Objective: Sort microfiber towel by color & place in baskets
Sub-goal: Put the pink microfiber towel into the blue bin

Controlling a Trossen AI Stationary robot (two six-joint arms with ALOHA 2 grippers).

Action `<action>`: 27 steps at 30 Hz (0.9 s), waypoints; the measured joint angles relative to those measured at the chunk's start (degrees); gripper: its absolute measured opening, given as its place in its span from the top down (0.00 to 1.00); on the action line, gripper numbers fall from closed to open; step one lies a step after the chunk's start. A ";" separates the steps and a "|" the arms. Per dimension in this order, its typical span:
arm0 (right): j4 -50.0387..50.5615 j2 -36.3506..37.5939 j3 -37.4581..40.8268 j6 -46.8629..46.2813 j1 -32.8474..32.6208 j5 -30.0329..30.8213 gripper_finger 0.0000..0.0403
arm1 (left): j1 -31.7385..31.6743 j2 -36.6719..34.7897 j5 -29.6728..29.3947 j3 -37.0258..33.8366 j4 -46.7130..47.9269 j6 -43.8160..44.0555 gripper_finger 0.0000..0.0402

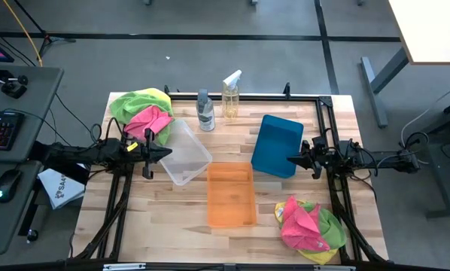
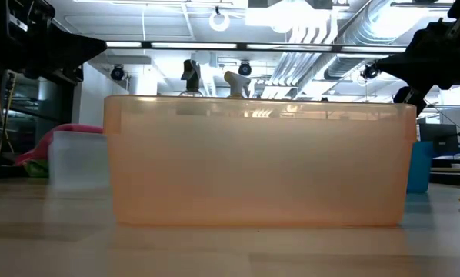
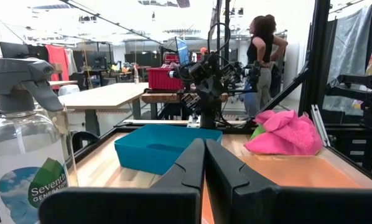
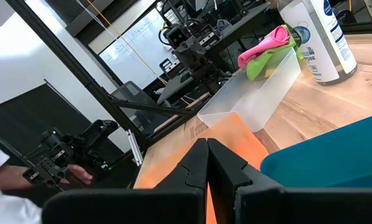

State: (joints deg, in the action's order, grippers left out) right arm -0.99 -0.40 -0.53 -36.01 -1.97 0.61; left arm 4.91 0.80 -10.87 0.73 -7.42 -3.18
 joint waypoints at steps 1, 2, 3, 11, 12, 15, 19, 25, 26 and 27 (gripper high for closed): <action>0.00 0.00 0.02 0.00 0.00 0.01 1.00 | 0.00 0.00 0.00 0.00 0.00 0.00 1.00; 0.00 0.00 0.01 0.00 0.00 0.01 1.00 | 0.02 -0.01 0.00 0.00 0.00 0.00 1.00; 0.00 0.00 0.02 0.00 0.01 0.00 1.00 | 0.02 -0.01 0.00 -0.01 0.00 0.00 1.00; 0.00 0.00 0.00 0.00 0.01 0.02 1.00 | 0.00 0.00 0.00 -0.02 0.00 0.00 1.00; 0.00 0.00 0.01 0.00 0.01 0.00 1.00 | 0.02 -0.01 0.00 -0.04 0.00 0.00 1.00; 0.00 0.00 0.02 0.00 0.00 0.01 1.00 | 0.02 0.00 0.00 -0.04 0.00 0.00 1.00; 0.00 0.00 0.01 0.00 0.01 0.02 1.00 | 0.02 0.00 0.00 -0.04 0.00 0.00 1.00; 0.00 0.00 0.01 0.00 0.01 0.02 1.00 | 0.00 -0.36 -0.01 -0.07 0.16 0.02 1.00; 0.00 0.00 0.00 0.00 0.02 0.01 1.00 | 0.00 -0.54 0.00 -0.07 0.15 0.02 1.00; 0.00 0.00 0.01 0.00 0.01 0.02 1.00 | 0.00 -0.59 -0.01 -0.05 0.15 0.02 1.00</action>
State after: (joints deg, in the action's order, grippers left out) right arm -0.99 -0.40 -0.52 -36.01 -1.96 0.62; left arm 4.91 0.21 -10.88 0.68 -7.27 -3.16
